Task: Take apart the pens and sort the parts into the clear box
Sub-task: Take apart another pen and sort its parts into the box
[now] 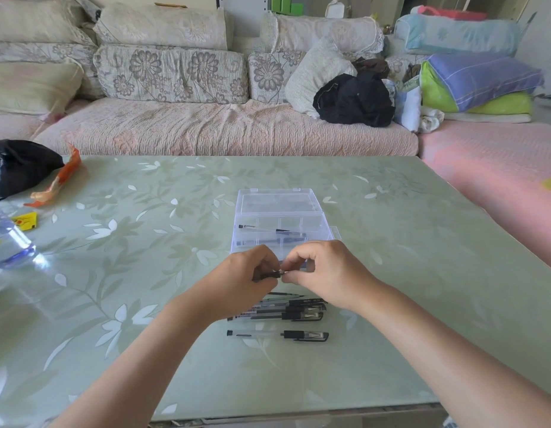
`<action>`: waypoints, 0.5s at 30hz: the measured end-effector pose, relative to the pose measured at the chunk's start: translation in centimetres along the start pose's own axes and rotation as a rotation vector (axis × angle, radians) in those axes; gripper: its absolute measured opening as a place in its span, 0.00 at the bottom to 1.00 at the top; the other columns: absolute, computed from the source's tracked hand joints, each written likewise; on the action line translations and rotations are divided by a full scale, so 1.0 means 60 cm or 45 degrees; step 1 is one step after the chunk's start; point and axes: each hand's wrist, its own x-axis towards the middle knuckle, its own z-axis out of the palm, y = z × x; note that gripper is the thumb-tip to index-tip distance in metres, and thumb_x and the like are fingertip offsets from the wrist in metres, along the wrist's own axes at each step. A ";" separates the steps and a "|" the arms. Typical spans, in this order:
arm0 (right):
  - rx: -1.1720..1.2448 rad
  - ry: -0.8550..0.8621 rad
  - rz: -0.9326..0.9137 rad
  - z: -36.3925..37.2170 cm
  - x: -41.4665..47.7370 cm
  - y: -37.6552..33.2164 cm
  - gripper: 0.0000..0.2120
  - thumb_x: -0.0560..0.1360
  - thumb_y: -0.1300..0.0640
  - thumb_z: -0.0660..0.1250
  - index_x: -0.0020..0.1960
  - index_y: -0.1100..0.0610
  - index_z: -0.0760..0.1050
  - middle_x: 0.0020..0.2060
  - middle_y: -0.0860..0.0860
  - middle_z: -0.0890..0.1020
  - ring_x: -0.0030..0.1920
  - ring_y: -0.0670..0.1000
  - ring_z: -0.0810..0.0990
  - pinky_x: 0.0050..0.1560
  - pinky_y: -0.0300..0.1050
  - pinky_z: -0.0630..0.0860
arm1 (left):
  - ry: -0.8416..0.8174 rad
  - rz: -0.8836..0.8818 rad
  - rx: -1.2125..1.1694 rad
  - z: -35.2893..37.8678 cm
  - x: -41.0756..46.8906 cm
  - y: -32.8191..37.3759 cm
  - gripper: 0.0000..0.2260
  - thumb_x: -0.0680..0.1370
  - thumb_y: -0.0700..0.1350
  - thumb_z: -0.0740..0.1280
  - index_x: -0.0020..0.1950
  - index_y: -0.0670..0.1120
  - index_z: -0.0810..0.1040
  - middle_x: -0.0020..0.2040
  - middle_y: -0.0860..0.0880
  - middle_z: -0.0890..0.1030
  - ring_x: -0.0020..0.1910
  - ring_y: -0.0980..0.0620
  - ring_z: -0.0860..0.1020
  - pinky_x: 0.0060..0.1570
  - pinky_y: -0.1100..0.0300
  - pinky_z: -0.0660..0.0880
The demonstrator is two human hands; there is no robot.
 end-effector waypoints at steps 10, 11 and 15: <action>-0.030 -0.013 -0.006 -0.002 -0.001 0.005 0.04 0.75 0.46 0.70 0.44 0.46 0.82 0.36 0.37 0.80 0.33 0.37 0.74 0.34 0.33 0.64 | 0.081 0.058 0.128 -0.008 -0.001 -0.003 0.05 0.75 0.49 0.70 0.45 0.60 0.76 0.41 0.64 0.80 0.33 0.57 0.75 0.31 0.69 0.68; -0.061 -0.039 0.004 0.000 0.000 0.008 0.08 0.75 0.44 0.68 0.44 0.46 0.81 0.36 0.41 0.81 0.32 0.41 0.73 0.34 0.38 0.66 | 0.082 0.077 0.143 -0.007 0.000 -0.003 0.06 0.75 0.49 0.70 0.45 0.60 0.76 0.40 0.65 0.79 0.33 0.58 0.74 0.32 0.69 0.67; -0.155 -0.090 0.027 0.001 0.000 0.011 0.11 0.75 0.38 0.65 0.46 0.45 0.80 0.40 0.44 0.80 0.36 0.42 0.75 0.38 0.43 0.72 | 0.062 0.076 0.124 -0.001 0.003 -0.007 0.05 0.75 0.49 0.71 0.45 0.59 0.77 0.40 0.61 0.79 0.34 0.57 0.73 0.37 0.61 0.73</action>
